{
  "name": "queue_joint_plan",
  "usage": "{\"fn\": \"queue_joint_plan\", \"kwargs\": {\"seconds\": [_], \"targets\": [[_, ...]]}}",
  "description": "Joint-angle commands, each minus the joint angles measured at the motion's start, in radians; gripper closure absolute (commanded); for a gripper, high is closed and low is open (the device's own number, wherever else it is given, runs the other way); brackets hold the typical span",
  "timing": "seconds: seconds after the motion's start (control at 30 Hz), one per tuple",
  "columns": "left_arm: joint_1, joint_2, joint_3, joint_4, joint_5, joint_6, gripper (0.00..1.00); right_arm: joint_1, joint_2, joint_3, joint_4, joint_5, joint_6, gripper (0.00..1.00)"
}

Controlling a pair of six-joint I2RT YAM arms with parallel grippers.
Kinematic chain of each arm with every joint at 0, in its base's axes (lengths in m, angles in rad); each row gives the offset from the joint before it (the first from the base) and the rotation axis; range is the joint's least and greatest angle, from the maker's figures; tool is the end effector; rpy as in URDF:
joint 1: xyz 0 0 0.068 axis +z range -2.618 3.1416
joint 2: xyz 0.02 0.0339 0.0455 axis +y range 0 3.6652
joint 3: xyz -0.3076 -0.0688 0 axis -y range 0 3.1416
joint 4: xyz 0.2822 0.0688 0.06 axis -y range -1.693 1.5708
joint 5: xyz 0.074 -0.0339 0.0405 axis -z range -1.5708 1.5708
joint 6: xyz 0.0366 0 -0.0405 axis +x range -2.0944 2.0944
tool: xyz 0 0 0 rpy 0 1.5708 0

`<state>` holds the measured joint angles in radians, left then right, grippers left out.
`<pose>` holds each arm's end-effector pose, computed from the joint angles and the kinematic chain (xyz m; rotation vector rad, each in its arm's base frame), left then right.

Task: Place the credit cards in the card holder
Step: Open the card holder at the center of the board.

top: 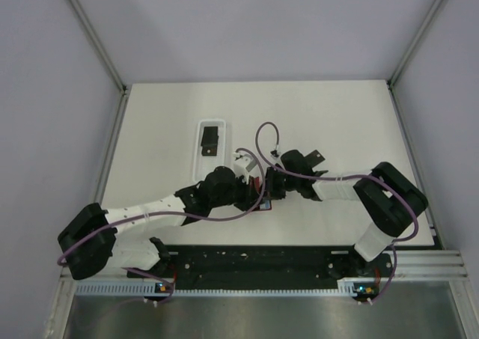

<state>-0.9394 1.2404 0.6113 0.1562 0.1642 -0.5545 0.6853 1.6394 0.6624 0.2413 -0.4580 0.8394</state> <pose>0.1615 -0.2309 0.2368 0.5341 2.1570 -1.0563 0.2436 0.2201 0.1484 -0.0671 2.5814 1.2200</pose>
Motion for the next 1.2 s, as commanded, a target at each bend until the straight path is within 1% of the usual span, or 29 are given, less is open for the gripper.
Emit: {"fn": "queue_joint_plan", "kwargs": {"seconds": [0.0, 0.23, 0.37, 0.57, 0.7, 0.73, 1.0, 1.17], "targets": [[-0.018, -0.036, -0.025, 0.002, 0.018, 0.036, 1.00, 0.011, 0.011, 0.031, 0.038, -0.008, -0.003, 1.00], [-0.038, -0.026, -0.033, -0.020, -0.012, 0.047, 1.00, 0.011, 0.020, 0.032, 0.041, -0.013, -0.005, 1.00], [-0.058, 0.020, 0.013, -0.029, -0.037, 0.062, 1.00, 0.011, 0.026, 0.029, 0.041, -0.015, -0.005, 1.00], [-0.110, 0.112, 0.110, -0.109, -0.117, 0.108, 1.00, 0.010, 0.031, 0.028, 0.059, -0.031, -0.002, 1.00], [-0.122, 0.142, 0.134, -0.147, -0.155, 0.119, 1.00, 0.010, 0.031, 0.031, 0.061, -0.034, 0.000, 1.00], [-0.124, 0.146, 0.142, -0.152, -0.195, 0.123, 1.00, 0.010, 0.030, 0.031, 0.061, -0.033, -0.002, 1.00], [-0.128, 0.186, 0.188, -0.283, -0.344, 0.149, 1.00, 0.011, 0.031, 0.029, 0.058, -0.031, -0.002, 1.00], [-0.128, 0.166, 0.193, -0.334, -0.425, 0.154, 1.00, 0.008, 0.028, 0.029, 0.050, -0.027, -0.005, 1.00]]}}
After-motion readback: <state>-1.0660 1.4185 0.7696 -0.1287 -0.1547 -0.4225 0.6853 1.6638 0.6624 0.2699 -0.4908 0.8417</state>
